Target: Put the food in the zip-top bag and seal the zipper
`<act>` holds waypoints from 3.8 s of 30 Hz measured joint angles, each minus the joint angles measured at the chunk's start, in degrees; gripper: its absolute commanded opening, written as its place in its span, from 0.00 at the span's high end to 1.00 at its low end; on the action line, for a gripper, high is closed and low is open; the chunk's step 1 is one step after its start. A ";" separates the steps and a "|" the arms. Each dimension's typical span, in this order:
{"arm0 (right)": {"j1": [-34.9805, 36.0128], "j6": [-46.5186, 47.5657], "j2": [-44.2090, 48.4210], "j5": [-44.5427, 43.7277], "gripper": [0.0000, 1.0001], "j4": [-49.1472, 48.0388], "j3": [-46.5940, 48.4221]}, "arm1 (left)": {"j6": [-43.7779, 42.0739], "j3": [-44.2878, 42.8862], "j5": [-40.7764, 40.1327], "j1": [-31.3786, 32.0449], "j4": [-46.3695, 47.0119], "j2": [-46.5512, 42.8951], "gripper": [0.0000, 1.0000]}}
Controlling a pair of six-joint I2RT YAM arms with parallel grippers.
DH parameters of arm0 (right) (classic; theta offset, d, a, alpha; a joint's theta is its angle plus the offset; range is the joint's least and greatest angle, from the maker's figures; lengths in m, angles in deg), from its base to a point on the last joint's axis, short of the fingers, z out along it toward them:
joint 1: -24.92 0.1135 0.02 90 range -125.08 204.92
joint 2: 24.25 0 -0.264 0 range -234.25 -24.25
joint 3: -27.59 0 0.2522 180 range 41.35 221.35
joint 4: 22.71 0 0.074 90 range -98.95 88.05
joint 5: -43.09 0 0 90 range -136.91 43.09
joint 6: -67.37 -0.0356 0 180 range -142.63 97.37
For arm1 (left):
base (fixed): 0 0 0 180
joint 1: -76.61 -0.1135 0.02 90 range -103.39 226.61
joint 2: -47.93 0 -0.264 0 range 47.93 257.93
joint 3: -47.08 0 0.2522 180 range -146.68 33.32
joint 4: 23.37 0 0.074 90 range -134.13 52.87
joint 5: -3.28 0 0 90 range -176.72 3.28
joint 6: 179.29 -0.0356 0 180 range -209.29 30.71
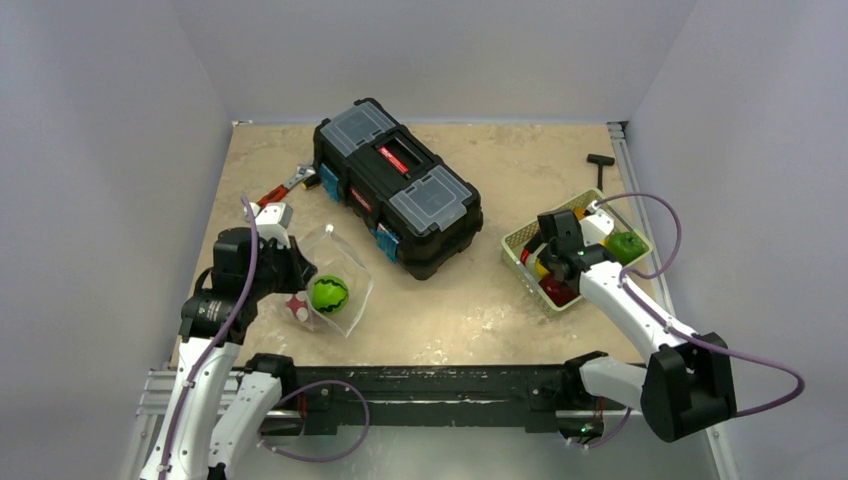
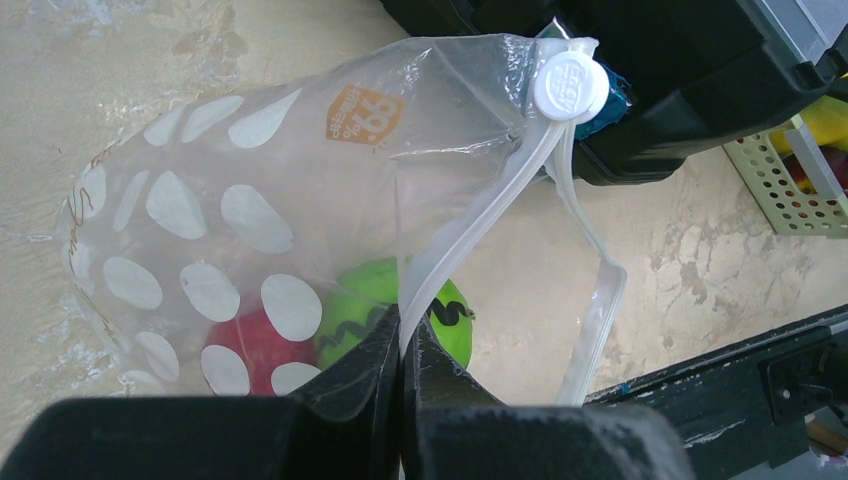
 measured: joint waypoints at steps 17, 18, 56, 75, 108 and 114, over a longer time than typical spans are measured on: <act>-1.38 -0.55 -6.25 -0.17 0.29 -4.61 -1.14 | 0.00 0.00 0.00 0.00 -0.02 0.26 1.00; -1.51 -0.52 -6.62 -0.15 0.31 -4.92 -1.16 | 0.00 0.00 0.00 0.00 -0.02 0.31 1.00; -2.05 14.34 11.98 14.47 0.94 -11.08 3.67 | 0.00 0.00 0.07 0.00 0.00 0.48 1.00; 36.59 30.49 -0.31 51.39 0.94 -41.70 6.01 | 0.00 0.00 0.07 0.00 0.00 0.66 1.00; 58.69 44.02 -33.70 0.81 0.83 -39.39 32.63 | -0.02 0.04 1.62 0.00 0.68 -3.78 1.00; 58.23 44.33 -33.70 -0.35 0.81 -43.95 32.52 | -0.04 0.04 2.16 0.00 1.66 -4.59 1.00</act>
